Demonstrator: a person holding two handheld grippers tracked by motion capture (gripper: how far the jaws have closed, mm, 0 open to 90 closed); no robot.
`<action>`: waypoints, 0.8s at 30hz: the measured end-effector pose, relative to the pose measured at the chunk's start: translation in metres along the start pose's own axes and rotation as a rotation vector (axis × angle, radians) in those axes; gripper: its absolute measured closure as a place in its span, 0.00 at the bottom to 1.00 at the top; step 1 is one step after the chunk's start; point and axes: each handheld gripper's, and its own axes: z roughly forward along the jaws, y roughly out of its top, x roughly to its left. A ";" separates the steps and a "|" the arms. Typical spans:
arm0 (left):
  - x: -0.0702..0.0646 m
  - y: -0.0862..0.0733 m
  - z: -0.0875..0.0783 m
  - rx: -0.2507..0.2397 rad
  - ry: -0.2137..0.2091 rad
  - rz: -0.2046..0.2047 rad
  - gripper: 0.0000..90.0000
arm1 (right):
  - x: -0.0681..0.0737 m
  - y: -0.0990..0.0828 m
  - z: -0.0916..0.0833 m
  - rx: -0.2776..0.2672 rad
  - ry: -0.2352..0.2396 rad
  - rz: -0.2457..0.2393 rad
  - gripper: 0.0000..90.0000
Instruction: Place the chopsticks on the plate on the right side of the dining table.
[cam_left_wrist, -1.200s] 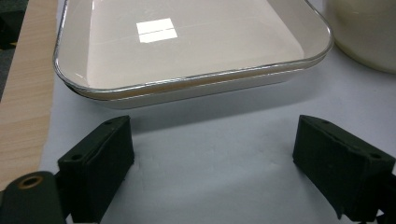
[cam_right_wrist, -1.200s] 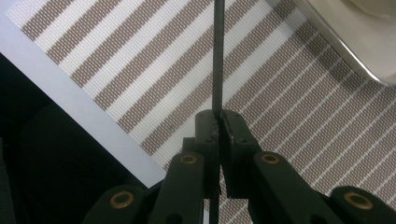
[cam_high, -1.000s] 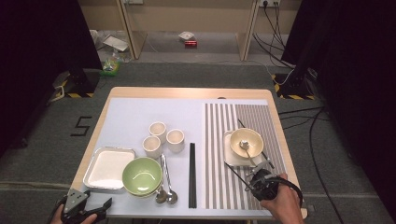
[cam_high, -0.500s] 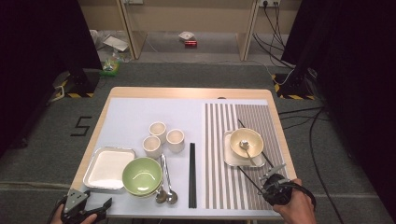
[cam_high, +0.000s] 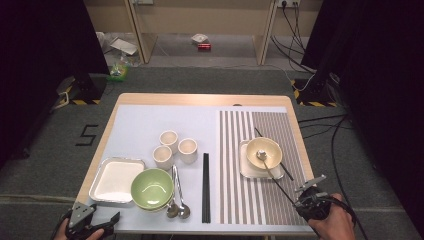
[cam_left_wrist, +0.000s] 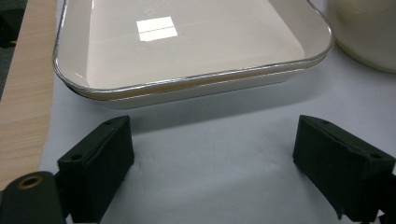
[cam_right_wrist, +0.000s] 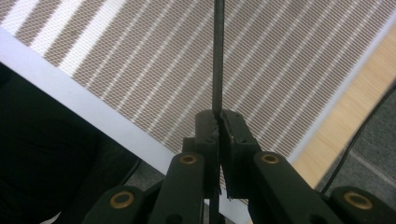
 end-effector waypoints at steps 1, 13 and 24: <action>0.000 0.000 0.000 0.000 0.000 0.000 0.12 | -0.003 -0.001 0.000 0.000 -0.007 0.002 0.96; 0.000 0.000 0.000 -0.002 -0.005 -0.003 0.12 | -0.033 -0.007 -0.007 -0.024 -0.023 0.082 0.96; 0.000 0.000 0.000 -0.001 -0.005 -0.003 0.12 | -0.057 0.008 -0.009 -0.048 -0.024 0.132 0.96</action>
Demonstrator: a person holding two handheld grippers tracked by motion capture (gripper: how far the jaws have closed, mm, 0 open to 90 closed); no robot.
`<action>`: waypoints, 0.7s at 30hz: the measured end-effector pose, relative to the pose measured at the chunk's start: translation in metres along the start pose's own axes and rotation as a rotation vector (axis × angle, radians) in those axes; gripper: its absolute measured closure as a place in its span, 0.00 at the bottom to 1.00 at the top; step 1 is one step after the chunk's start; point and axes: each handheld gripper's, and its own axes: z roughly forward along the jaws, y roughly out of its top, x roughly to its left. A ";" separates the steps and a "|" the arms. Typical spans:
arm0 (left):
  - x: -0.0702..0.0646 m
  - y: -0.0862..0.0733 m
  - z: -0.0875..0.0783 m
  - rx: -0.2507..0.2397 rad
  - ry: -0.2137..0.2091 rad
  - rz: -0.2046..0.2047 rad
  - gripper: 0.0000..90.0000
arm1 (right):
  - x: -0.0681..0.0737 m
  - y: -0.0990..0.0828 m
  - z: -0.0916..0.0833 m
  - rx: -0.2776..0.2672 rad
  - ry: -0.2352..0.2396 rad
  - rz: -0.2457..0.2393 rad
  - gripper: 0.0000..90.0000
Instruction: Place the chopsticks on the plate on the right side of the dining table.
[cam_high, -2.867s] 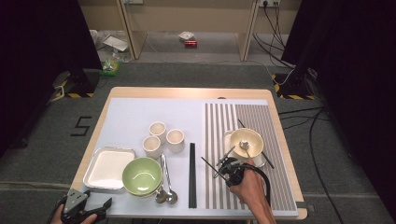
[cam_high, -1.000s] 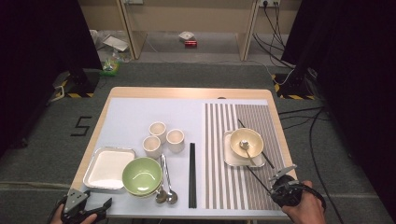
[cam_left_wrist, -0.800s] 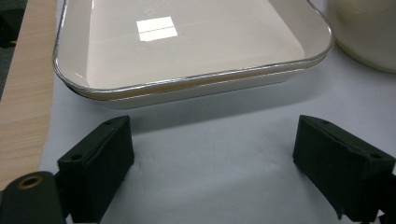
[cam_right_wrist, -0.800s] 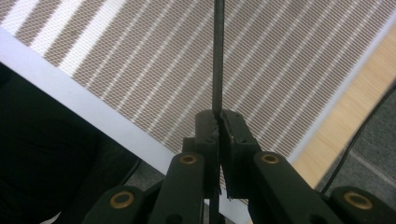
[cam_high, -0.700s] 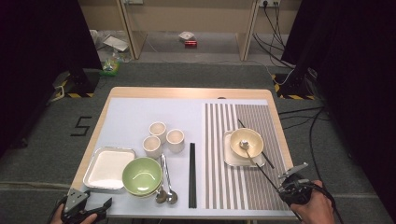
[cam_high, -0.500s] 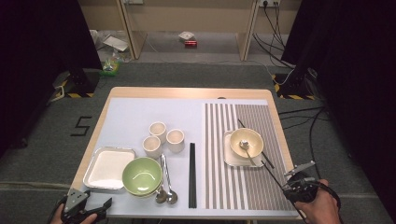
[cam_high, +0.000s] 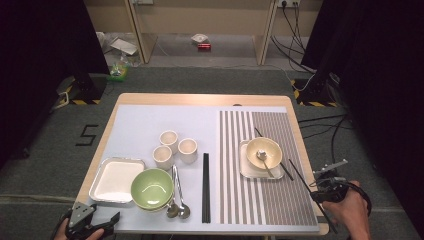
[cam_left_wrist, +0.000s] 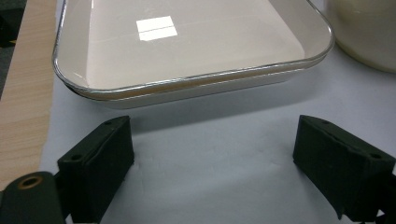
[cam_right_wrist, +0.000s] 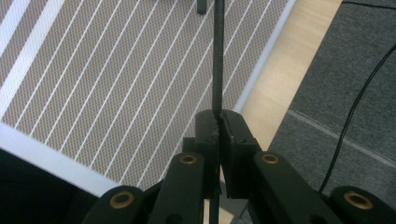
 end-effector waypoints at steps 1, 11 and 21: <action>0.000 0.000 0.000 0.002 0.000 0.000 0.12 | -0.002 0.003 0.001 -0.003 0.000 -0.006 0.96; 0.000 0.001 0.000 0.008 0.002 0.003 0.12 | -0.010 0.034 0.009 0.001 0.018 0.032 0.96; 0.000 0.001 0.000 0.009 0.001 0.003 0.12 | -0.015 0.074 0.024 0.011 0.017 0.028 0.96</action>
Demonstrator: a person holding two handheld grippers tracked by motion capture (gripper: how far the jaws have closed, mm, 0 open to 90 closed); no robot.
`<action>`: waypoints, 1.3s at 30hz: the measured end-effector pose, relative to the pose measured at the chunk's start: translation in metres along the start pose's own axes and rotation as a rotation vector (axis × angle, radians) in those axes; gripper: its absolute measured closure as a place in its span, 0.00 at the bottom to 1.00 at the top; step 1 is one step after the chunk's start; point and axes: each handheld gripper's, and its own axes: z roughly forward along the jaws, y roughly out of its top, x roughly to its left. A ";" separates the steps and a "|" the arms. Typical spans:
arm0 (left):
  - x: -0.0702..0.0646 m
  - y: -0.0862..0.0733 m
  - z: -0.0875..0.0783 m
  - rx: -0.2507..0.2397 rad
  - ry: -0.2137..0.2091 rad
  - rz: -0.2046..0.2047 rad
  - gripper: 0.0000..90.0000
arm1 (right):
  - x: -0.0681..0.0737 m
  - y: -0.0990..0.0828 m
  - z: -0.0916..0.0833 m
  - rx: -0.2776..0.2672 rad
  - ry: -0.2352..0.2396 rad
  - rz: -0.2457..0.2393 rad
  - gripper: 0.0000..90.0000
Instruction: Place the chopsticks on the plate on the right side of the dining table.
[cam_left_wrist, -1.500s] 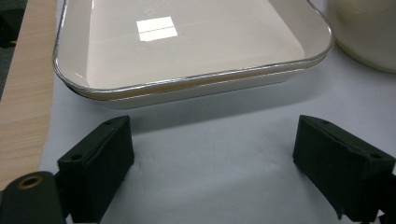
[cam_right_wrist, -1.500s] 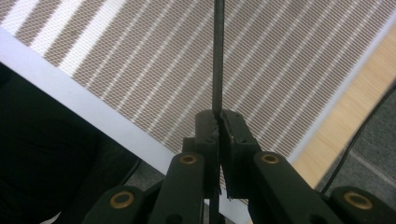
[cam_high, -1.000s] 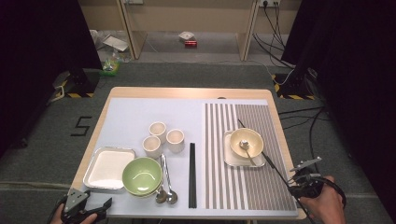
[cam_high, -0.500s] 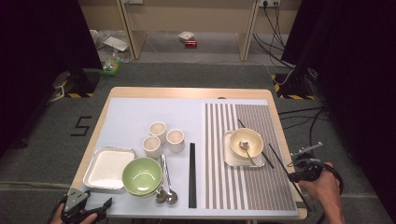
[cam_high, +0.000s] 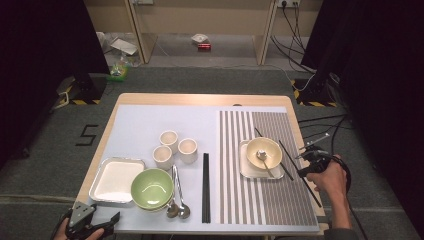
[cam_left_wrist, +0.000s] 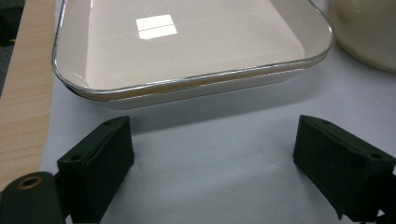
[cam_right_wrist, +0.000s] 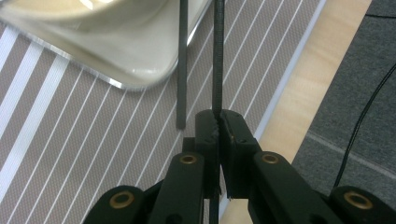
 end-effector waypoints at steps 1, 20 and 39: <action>0.000 0.000 0.000 -0.007 0.000 -0.003 0.12 | -0.001 0.004 0.001 0.004 0.001 -0.001 0.96; -0.001 0.000 0.000 0.001 0.000 -0.003 0.12 | -0.002 0.056 0.021 -0.013 -0.008 -0.006 0.96; -0.001 0.000 0.001 0.000 0.003 -0.003 0.12 | -0.001 0.069 0.044 -0.007 0.038 0.003 0.96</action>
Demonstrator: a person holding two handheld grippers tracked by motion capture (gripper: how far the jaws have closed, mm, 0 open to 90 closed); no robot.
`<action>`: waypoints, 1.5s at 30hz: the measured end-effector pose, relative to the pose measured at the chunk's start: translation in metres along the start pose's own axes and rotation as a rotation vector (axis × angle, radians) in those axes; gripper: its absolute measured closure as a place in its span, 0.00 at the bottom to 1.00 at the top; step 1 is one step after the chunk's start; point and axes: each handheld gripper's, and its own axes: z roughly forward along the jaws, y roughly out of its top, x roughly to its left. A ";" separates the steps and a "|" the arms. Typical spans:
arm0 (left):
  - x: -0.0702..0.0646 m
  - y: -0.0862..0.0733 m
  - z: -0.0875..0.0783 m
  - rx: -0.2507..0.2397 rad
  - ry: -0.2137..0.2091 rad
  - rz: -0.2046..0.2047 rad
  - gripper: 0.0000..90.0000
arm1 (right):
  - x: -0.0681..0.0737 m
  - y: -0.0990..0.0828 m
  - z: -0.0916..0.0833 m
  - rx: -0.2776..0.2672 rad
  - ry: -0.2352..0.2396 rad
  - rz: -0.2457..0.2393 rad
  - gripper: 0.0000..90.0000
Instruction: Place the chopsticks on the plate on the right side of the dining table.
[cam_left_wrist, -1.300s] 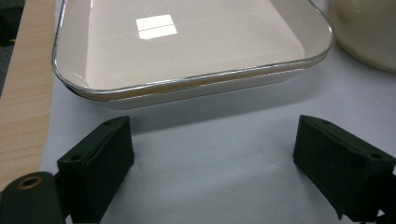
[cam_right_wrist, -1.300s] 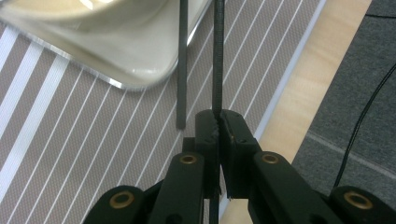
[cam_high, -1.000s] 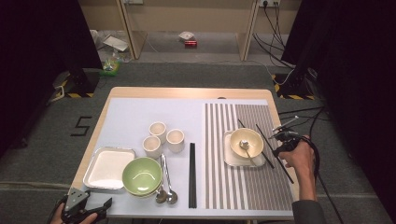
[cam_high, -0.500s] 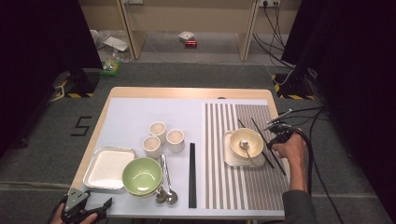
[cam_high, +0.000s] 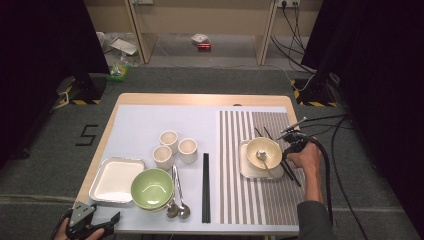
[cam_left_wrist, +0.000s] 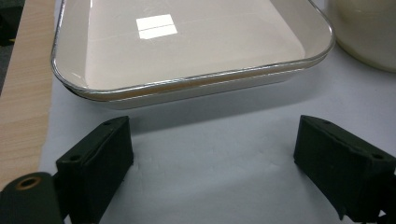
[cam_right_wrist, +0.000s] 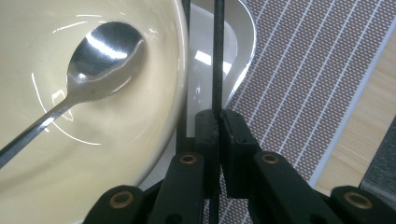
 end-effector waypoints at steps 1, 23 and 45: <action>0.000 0.000 0.000 0.001 -0.001 0.000 0.12 | -0.001 0.000 0.000 -0.002 -0.002 -0.008 0.96; 0.000 0.000 0.000 0.001 0.002 -0.001 0.11 | -0.004 0.000 0.004 -0.043 0.043 0.022 0.95; 0.000 0.000 0.000 0.003 0.003 0.000 0.11 | -0.008 -0.011 0.003 -0.092 0.074 0.026 0.95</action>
